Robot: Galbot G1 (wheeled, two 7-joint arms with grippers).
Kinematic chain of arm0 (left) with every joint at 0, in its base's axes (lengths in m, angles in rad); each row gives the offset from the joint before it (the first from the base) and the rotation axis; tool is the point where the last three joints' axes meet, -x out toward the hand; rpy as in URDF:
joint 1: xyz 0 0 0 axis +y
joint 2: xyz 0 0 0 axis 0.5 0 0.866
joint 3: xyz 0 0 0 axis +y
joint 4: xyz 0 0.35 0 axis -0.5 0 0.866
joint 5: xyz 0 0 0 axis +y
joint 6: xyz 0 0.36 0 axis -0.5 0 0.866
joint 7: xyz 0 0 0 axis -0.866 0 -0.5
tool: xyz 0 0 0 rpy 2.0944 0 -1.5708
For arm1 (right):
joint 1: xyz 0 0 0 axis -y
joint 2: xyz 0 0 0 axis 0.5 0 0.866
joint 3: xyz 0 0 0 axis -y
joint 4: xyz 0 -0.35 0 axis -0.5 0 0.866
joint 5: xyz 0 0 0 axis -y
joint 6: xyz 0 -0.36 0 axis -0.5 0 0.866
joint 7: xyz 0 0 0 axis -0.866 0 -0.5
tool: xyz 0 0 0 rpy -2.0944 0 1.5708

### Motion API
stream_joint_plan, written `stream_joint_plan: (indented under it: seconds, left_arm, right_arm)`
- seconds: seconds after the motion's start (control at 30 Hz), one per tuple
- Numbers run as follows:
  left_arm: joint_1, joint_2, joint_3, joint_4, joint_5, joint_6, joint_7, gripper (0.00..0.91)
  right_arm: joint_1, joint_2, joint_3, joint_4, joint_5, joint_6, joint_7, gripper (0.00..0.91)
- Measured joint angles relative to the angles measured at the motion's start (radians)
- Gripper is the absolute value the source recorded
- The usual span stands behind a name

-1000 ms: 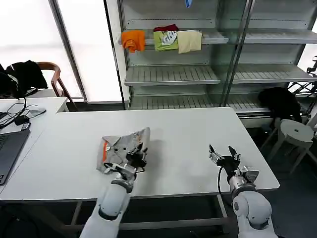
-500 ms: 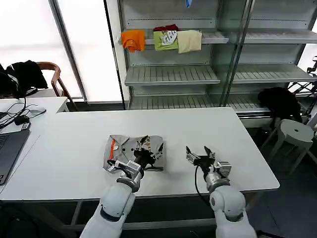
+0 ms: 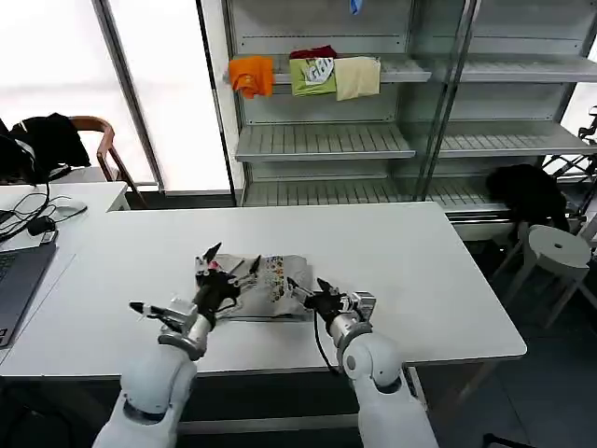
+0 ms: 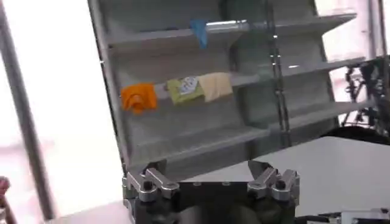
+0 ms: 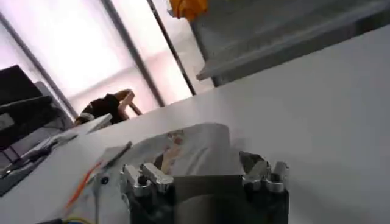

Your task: Fold and organize the clothes.

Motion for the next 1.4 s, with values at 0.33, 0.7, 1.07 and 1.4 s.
stream_joint_plan:
  seconds: [0.33,0.7,1.07,1.4]
  left_arm:
    - [0.095,0.017,-0.139,0.01,-0.103,-0.013,-0.001,0.907]
    - [0.153,0.011,-0.19,0.032,-0.147,-0.029,0.001,0.907]
    - [0.165,0.007,-0.204,0.037,-0.161,-0.033,0.005,0.907]
    - [0.18,0.016,-0.233,0.023,-0.166,-0.04,0.018,0.907]
  right_arm:
    - [0.012,0.0,-0.004,-0.047,0.056,-0.006,0.029,0.0]
    - [0.03,0.001,0.029,-0.04,0.071,-0.018,0.051,0.0]
    - [0.008,-0.016,0.1,0.003,0.071,-0.021,0.046,0.0]
    - [-0.037,-0.072,0.135,0.053,-0.016,-0.014,-0.004,0.907]
